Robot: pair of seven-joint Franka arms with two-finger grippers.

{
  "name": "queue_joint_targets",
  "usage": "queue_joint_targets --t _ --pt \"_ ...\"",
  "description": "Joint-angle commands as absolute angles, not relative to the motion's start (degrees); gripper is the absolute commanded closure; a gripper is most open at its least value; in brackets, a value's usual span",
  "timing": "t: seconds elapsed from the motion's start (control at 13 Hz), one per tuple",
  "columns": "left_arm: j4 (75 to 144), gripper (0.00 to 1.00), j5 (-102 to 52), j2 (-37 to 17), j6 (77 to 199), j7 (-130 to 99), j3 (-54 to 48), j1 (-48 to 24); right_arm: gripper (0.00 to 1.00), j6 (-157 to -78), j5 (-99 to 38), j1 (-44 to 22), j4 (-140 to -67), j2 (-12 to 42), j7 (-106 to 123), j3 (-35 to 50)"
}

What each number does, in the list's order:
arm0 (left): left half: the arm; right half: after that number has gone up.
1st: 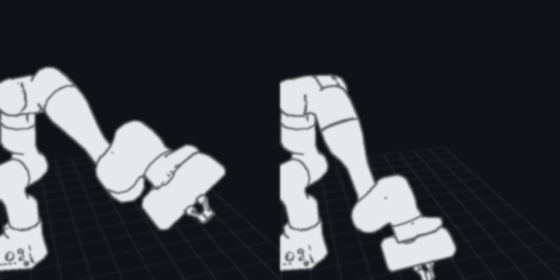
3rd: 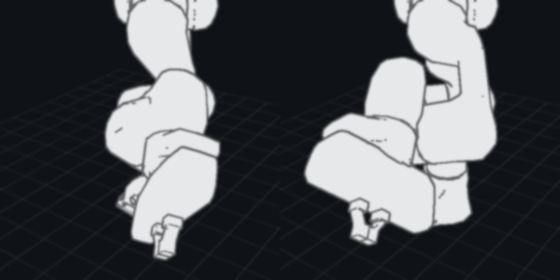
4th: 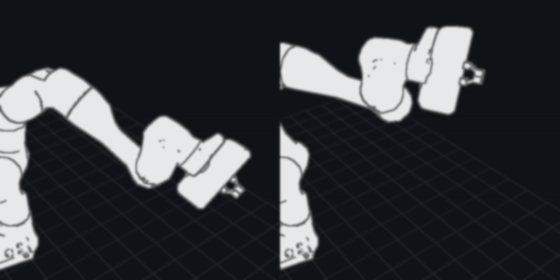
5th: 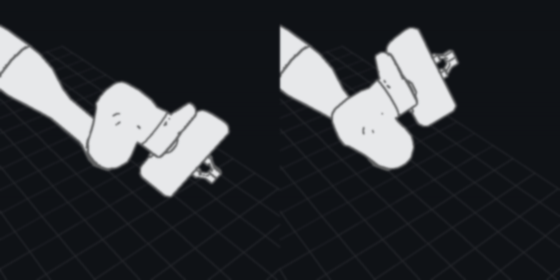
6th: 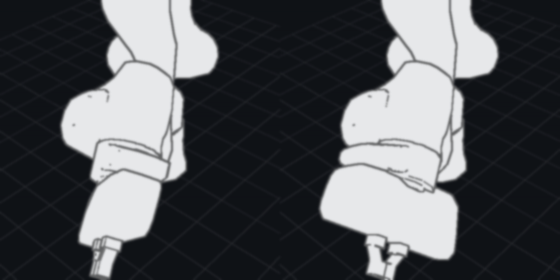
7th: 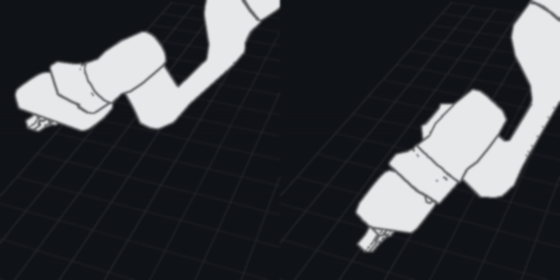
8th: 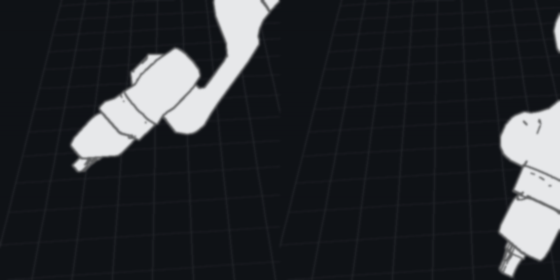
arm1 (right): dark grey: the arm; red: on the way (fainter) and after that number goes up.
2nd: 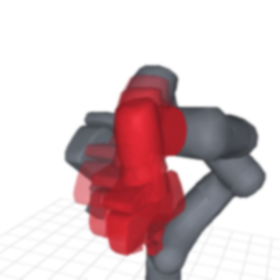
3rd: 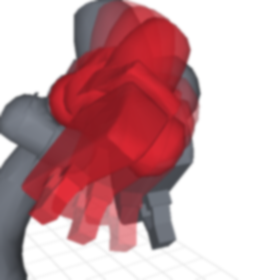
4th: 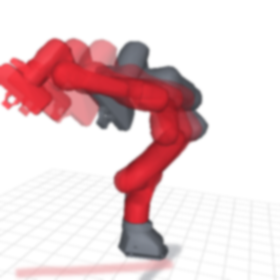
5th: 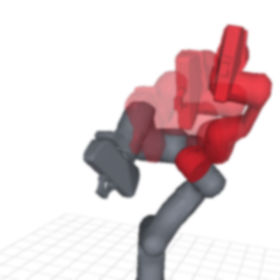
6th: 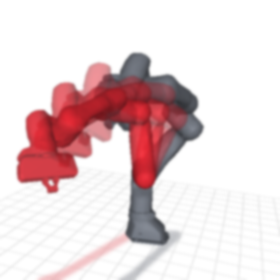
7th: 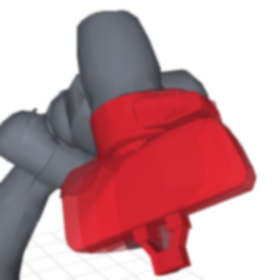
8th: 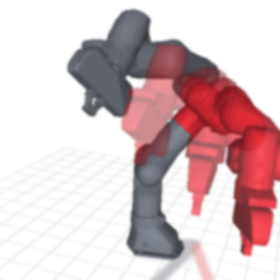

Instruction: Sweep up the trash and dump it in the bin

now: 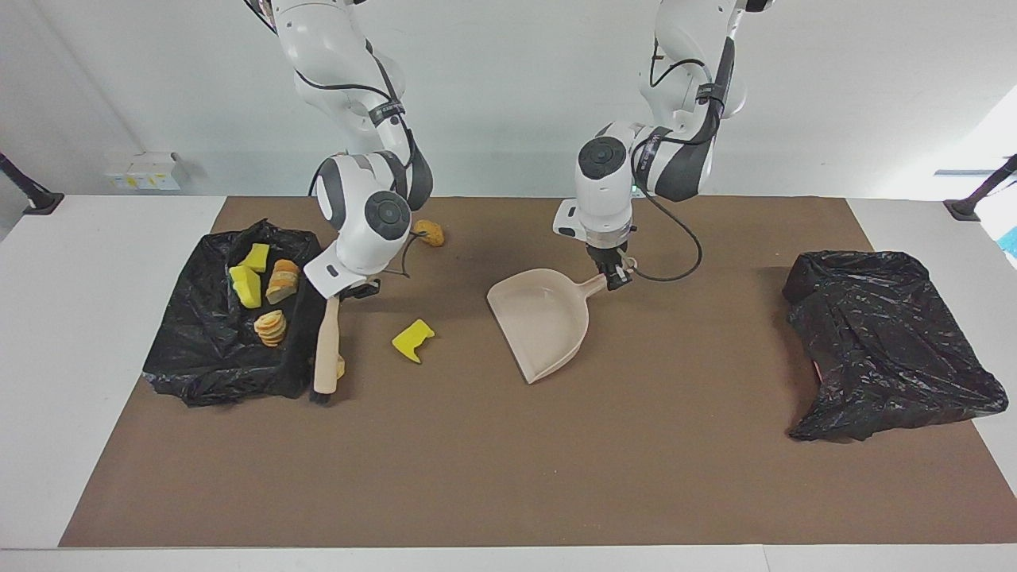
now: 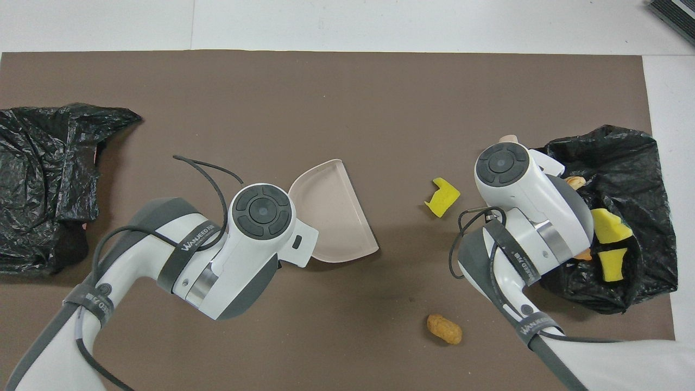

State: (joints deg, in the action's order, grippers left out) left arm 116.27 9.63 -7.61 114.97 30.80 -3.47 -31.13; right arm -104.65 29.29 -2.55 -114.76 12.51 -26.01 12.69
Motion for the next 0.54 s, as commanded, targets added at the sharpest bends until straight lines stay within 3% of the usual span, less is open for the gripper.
queue_joint_targets --t 0.0,0.46 --pt "118.6 1.0 9.9 -5.3 115.9 29.4 -2.6 -32.1 1.0 -101.2 25.1 -5.3 -113.0 12.9 -27.1 13.6" --pt "118.8 1.0 9.9 -5.8 114.8 28.0 -2.5 -33.7 1.0 -96.2 10.5 -16.7 -105.4 14.0 -29.0 13.6"
